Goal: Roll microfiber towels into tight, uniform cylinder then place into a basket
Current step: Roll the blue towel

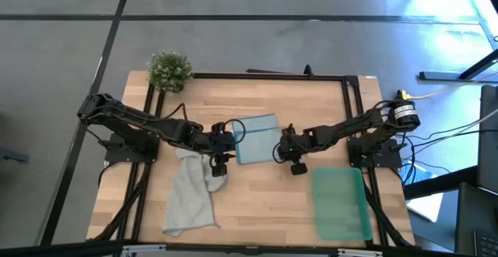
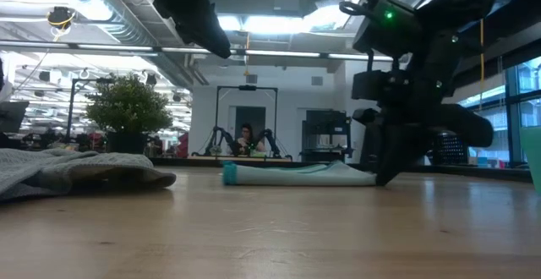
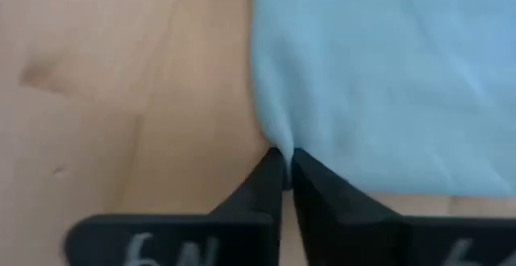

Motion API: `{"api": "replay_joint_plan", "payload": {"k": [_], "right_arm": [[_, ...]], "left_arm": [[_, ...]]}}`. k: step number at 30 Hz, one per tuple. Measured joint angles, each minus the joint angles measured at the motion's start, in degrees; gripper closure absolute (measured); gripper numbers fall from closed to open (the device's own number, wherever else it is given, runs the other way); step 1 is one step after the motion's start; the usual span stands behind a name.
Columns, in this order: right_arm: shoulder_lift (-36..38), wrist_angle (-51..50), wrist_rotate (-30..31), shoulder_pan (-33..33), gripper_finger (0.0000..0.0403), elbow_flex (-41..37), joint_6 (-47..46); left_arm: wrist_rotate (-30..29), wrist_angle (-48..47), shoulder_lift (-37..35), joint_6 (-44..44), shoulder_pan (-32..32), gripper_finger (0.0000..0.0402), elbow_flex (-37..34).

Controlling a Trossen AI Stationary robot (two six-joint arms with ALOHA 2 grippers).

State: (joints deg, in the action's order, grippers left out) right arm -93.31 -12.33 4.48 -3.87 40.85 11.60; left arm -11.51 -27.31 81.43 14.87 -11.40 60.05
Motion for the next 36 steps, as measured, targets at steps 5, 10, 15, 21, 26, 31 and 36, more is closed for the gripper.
{"api": "replay_joint_plan", "payload": {"k": [5,10,15,21,26,31,36], "right_arm": [[-0.1,-1.9,-3.4,1.0,0.0387,1.3,-0.1],[-0.4,-6.3,-13.2,4.2,0.0396,4.8,-0.8],[-0.3,-9.7,-22.6,8.5,0.0397,9.4,-0.9],[-0.2,-11.4,-29.5,14.8,0.0397,13.0,-6.8],[-0.2,-11.2,-31.7,19.1,0.0397,13.9,-13.8],[-0.2,-10.9,-30.8,21.8,0.0397,13.9,-16.5],[-0.8,-9.6,-28.4,24.0,0.0397,13.9,-21.4]], "left_arm": [[0.0,-0.1,0.0,0.0,0.0,0.0294,0.0],[0.0,-0.3,0.0,0.0,0.0,0.0294,0.0],[0.0,-0.3,0.0,0.0,0.0,0.0294,0.0],[0.0,-0.3,0.0,0.0,0.0,0.0294,0.0],[0.0,-0.3,0.0,0.0,0.0,0.0294,0.0],[0.0,-0.3,0.0,0.0,0.0,0.0294,0.0],[0.0,-0.3,0.0,0.0,0.0,0.0294,0.0]]}}
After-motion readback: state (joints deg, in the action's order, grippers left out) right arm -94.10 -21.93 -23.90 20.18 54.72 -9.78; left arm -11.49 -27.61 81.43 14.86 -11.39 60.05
